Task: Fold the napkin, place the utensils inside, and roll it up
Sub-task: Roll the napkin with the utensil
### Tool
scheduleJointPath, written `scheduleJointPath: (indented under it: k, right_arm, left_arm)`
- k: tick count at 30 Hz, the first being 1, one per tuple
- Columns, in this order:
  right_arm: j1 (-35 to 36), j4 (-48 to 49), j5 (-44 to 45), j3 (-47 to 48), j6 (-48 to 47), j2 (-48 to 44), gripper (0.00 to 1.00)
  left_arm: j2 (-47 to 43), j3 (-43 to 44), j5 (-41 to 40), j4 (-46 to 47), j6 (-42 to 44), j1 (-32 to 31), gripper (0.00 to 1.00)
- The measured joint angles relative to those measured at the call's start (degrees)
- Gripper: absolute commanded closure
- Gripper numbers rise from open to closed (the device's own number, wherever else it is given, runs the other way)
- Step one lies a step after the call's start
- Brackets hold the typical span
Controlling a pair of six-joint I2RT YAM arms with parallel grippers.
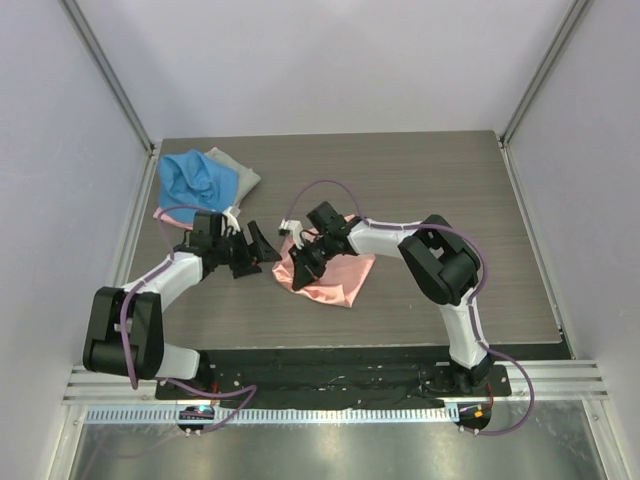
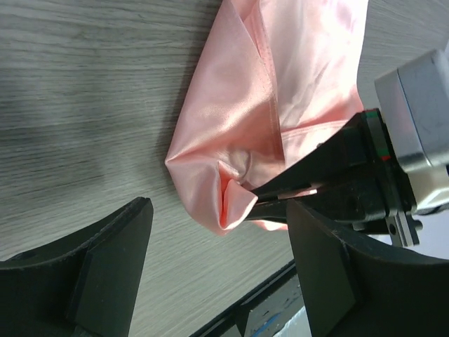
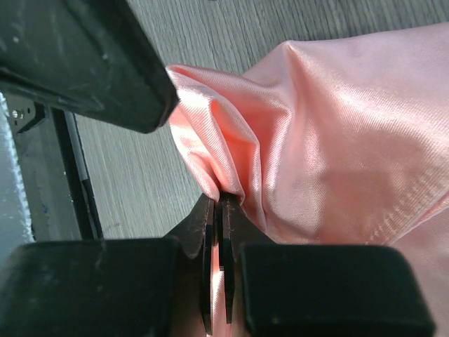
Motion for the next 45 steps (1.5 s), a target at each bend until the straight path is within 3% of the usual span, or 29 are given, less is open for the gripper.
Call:
scheduleJointPath:
  k: [16,20,25,29,31,32,39,42,45]
  right_arm:
    - [-2.14,-1.64,-5.16,1.9,1.62,2.54,0.99]
    - [-2.34,-2.03,-5.92,2.38,1.68,3.06,0.99]
    - [-2.49,-2.49,-6.32,2.75,1.81,3.3,0.99]
    - [-2.47,-2.78,-5.92,2.89,2.1,3.28,0.98]
    - [-2.43,-3.21,-5.2,3.02,2.58,3.1,0.94]
    - [-2.4,-3.63,-4.46,3.02,2.73,2.82,0.87]
    - [-1.4,-7.02,7.23,1.79,3.04,-3.15,0.53]
    - [-0.02,-7.65,13.22,0.59,2.69,-7.61,0.41]
    - [3.56,-6.6,21.46,-1.36,1.62,-13.53,0.37]
  left_arm:
    - [4.92,-0.74,2.23,5.07,-1.66,-0.94,0.39]
    - [6.4,-0.74,2.23,6.23,-2.12,-1.66,0.56]
    - [8.7,-0.72,2.21,7.48,-2.78,-2.25,0.7]
    - [9.57,-0.72,2.25,8.02,-2.86,-2.36,0.91]
    - [10.03,-0.61,2.25,8.11,-2.84,-2.47,0.98]
    - [10.36,-0.48,2.25,8.02,-2.82,-2.56,1.0]
    - [12.52,3.34,2.08,2.56,-1.95,-3.13,1.0]
    - [13.73,5.75,2.05,-1.29,-0.96,-3.15,1.0]
    - [14.99,7.72,2.03,-5.14,0.04,-3.13,1.0]
